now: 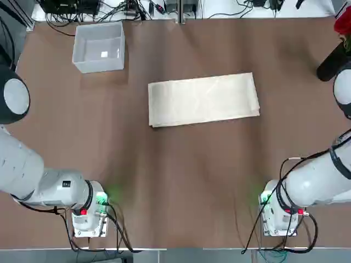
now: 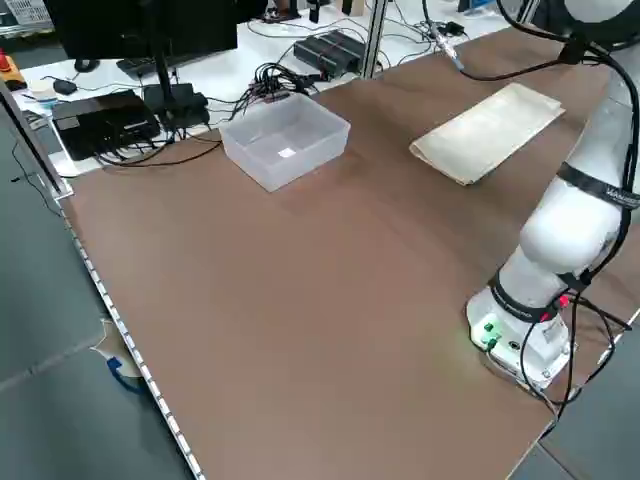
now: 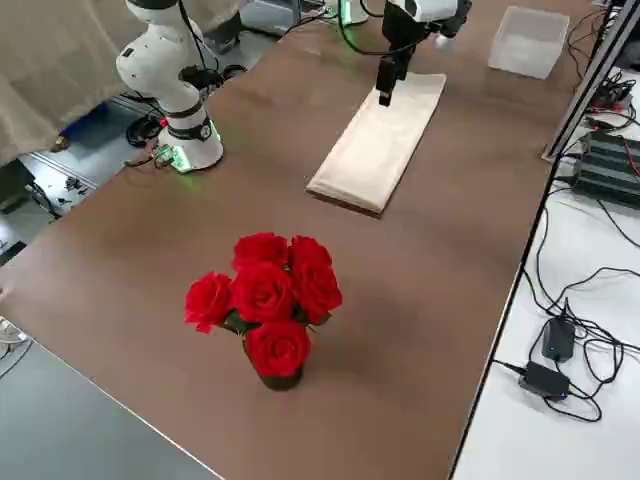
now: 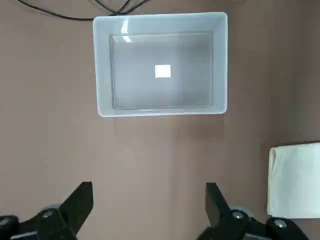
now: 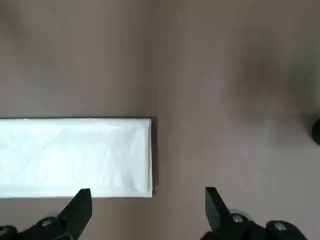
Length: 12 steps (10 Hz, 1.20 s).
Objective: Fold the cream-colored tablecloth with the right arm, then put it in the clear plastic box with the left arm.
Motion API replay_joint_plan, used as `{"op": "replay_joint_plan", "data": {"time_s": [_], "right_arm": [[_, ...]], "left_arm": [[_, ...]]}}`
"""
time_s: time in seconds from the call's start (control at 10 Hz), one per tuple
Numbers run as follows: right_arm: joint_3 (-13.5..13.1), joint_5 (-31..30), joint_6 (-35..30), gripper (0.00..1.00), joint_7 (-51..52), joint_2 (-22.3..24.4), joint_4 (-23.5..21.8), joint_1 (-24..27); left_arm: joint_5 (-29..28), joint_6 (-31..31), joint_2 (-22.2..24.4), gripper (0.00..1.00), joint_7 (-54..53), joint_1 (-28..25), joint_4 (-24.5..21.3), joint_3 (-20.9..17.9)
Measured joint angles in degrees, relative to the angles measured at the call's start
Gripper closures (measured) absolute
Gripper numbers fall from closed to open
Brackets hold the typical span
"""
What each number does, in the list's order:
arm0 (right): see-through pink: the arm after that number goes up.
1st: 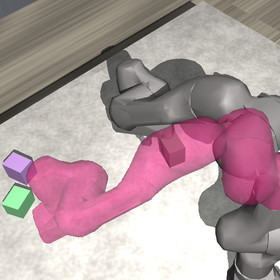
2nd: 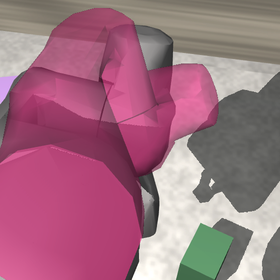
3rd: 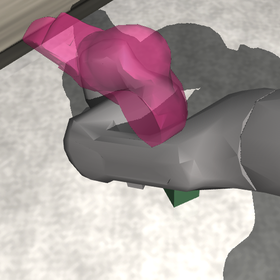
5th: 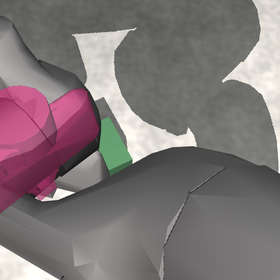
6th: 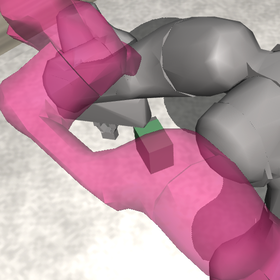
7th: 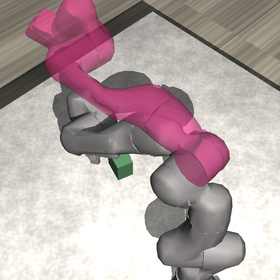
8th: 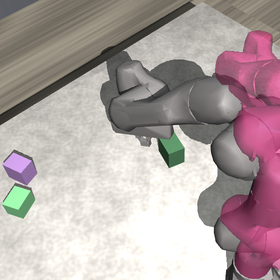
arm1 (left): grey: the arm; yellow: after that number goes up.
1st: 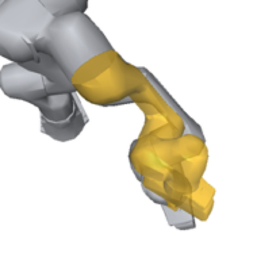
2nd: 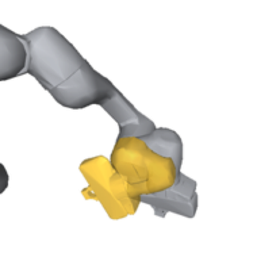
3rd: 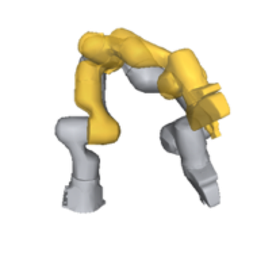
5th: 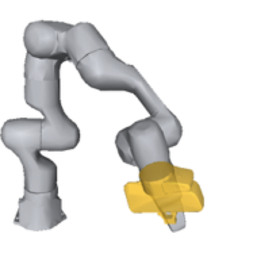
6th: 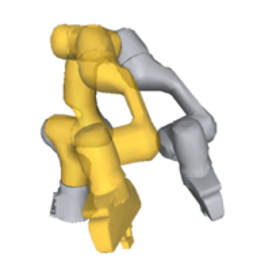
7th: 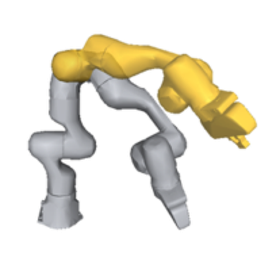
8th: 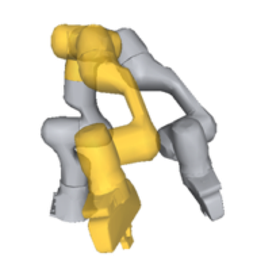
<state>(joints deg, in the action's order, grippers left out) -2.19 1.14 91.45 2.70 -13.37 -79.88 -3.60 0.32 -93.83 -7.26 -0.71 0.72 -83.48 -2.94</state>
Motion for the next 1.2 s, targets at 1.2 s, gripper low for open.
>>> {"op": "replay_joint_plan", "data": {"time_s": [1.2], "right_arm": [[-0.75, 16.45, 29.72, 0.0, 13.55, 4.3, -40.91, 1.64]], "left_arm": [[0.0, 0.0, 0.0, 0.01, 0.0, 0.06, 0.01, 0.13]]}}
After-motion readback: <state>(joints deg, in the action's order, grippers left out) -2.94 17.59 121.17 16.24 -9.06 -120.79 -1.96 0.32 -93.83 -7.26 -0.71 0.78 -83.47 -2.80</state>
